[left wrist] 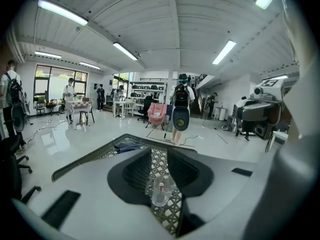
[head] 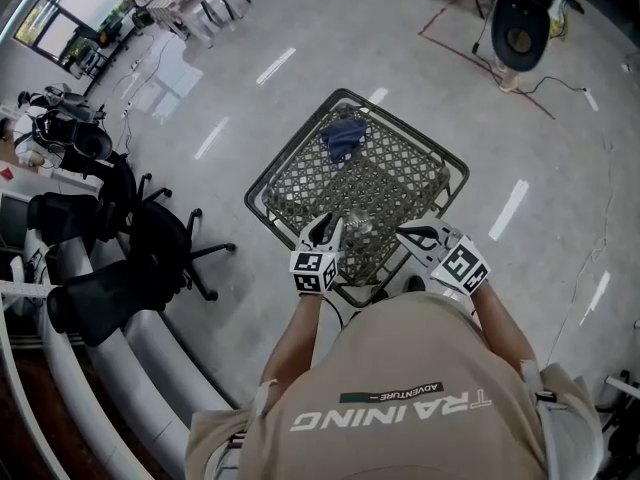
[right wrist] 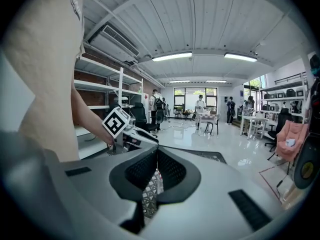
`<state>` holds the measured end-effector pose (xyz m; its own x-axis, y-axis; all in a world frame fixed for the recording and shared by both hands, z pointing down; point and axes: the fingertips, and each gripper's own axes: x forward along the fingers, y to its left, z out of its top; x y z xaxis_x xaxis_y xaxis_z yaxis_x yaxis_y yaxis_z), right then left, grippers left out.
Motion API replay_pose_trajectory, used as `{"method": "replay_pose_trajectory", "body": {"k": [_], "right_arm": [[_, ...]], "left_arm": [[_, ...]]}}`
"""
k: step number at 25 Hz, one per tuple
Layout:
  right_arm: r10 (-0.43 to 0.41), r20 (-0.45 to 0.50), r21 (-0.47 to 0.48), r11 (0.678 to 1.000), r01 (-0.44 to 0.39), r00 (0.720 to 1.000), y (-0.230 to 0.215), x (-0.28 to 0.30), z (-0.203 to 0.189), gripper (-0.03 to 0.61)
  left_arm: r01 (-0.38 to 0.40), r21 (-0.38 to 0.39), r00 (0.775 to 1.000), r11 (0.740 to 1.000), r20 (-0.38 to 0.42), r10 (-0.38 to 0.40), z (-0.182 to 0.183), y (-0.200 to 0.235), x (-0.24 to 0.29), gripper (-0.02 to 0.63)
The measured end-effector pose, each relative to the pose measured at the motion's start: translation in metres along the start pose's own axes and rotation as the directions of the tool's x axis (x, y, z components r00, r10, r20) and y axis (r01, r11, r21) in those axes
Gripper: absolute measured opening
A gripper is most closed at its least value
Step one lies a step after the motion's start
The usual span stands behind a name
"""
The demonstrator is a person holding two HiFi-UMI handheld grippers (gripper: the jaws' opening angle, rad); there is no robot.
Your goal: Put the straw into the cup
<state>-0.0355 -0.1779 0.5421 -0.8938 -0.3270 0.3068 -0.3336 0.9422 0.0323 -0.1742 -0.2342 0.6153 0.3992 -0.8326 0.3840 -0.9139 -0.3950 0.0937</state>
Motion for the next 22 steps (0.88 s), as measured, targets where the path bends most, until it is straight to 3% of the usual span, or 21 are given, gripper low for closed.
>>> {"method": "replay_pose_trajectory", "body": {"k": [4,9,15,22], "right_arm": [[-0.047,0.009,0.002,0.999,0.047,0.999,0.004,-0.004,0.004,0.018],[-0.142,0.06,0.085,0.987,0.136,0.988,-0.01,-0.01,0.019,0.018],[-0.096,0.102,0.032,0.995,0.093,0.99,-0.017,-0.001,0.057,0.018],[-0.069,0.117,-0.039,0.997,0.074,0.991,-0.018,0.008,0.086,0.018]], "left_arm": [[-0.051,-0.017,0.997,0.999,0.061,0.052,0.02,0.002,-0.034,0.063],[-0.112,-0.036,0.982,0.993,0.15,0.116,0.058,0.004,-0.065,0.017],[-0.175,-0.012,0.957,0.984,0.234,0.173,0.109,0.013,-0.086,0.017],[-0.22,0.039,0.944,0.975,0.261,0.203,0.143,0.015,-0.11,0.017]]}}
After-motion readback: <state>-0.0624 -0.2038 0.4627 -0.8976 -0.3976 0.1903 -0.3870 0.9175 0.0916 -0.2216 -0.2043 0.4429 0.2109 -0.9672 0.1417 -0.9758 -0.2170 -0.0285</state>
